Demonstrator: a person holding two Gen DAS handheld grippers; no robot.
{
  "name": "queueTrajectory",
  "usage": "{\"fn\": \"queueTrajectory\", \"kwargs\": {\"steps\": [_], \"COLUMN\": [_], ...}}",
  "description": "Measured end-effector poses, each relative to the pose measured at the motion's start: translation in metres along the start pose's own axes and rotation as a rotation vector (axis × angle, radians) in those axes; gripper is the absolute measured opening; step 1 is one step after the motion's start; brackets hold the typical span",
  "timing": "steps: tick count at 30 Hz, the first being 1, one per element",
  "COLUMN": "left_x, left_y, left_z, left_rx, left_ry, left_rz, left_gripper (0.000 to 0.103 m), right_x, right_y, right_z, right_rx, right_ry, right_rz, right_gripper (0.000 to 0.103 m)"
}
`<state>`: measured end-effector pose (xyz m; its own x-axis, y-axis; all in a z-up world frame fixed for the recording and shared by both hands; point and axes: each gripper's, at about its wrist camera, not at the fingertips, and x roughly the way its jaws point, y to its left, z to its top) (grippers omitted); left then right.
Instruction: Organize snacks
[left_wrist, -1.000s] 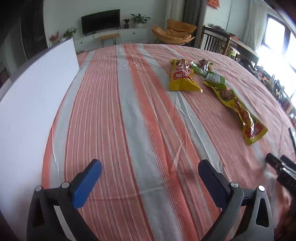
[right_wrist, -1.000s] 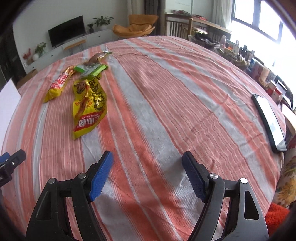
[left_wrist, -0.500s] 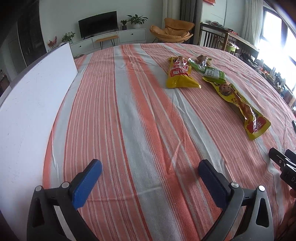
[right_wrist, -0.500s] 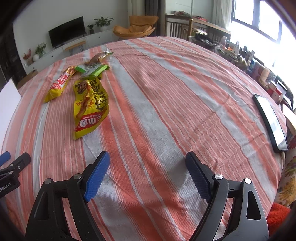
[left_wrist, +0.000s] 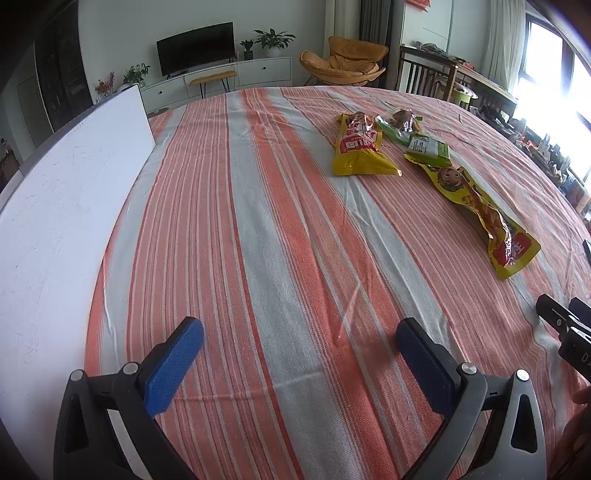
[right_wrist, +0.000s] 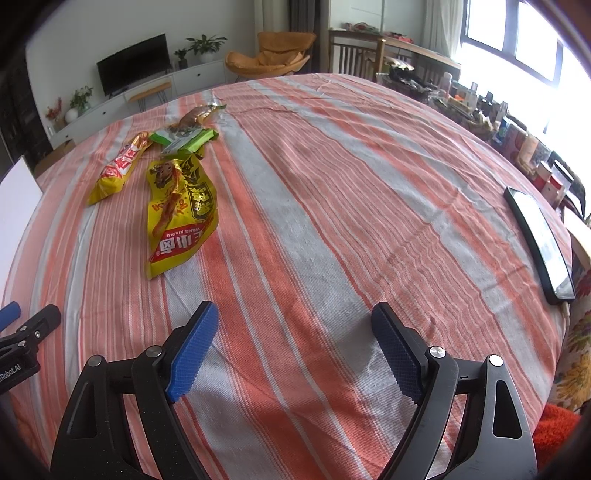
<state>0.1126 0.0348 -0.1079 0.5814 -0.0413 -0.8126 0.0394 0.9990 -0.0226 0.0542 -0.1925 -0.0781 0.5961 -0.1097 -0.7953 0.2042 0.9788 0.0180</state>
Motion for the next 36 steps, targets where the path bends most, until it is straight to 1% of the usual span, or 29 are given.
{"fn": "queueTrajectory", "kwargs": {"steps": [5,11,14,17,20,23,27,31,34,36], "left_x": [0.0,0.001,0.001,0.001,0.001,0.001,0.001,0.001,0.001,0.001], "left_y": [0.0,0.0,0.0,0.0,0.0,0.0,0.0,0.0,0.0,0.0], "left_z": [0.0,0.0,0.0,0.0,0.0,0.0,0.0,0.0,0.0,0.0], "left_rx": [0.0,0.0,0.0,0.0,0.0,0.0,0.0,0.0,0.0,0.0], "left_ry": [0.0,0.0,0.0,0.0,0.0,0.0,0.0,0.0,0.0,0.0], "left_rz": [0.0,0.001,0.001,0.0,0.0,0.0,0.0,0.001,0.001,0.001], "left_gripper": [0.103,0.103,0.103,0.103,0.103,0.103,0.103,0.103,0.103,0.103], "right_x": [0.0,-0.005,-0.005,-0.008,-0.014,-0.012,0.002,0.028,0.05,0.06], "right_y": [-0.002,-0.023,-0.022,-0.019,-0.01,0.002,0.023,0.049,0.068,0.076], "right_z": [0.0,0.003,0.004,0.006,0.009,0.018,0.045,0.072,0.079,0.078], "right_rx": [0.006,0.133,0.134,0.132,0.094,0.038,-0.051,-0.175,-0.26,-0.295], "right_ry": [0.002,-0.026,-0.026,-0.026,-0.048,-0.038,-0.012,0.028,0.076,0.09], "right_rz": [0.012,0.138,0.152,0.228,0.249,0.267,0.276,0.232,0.198,0.176], "right_gripper": [0.087,0.088,0.088,0.087,0.087,0.087,0.087,0.086,0.086,0.086]}}
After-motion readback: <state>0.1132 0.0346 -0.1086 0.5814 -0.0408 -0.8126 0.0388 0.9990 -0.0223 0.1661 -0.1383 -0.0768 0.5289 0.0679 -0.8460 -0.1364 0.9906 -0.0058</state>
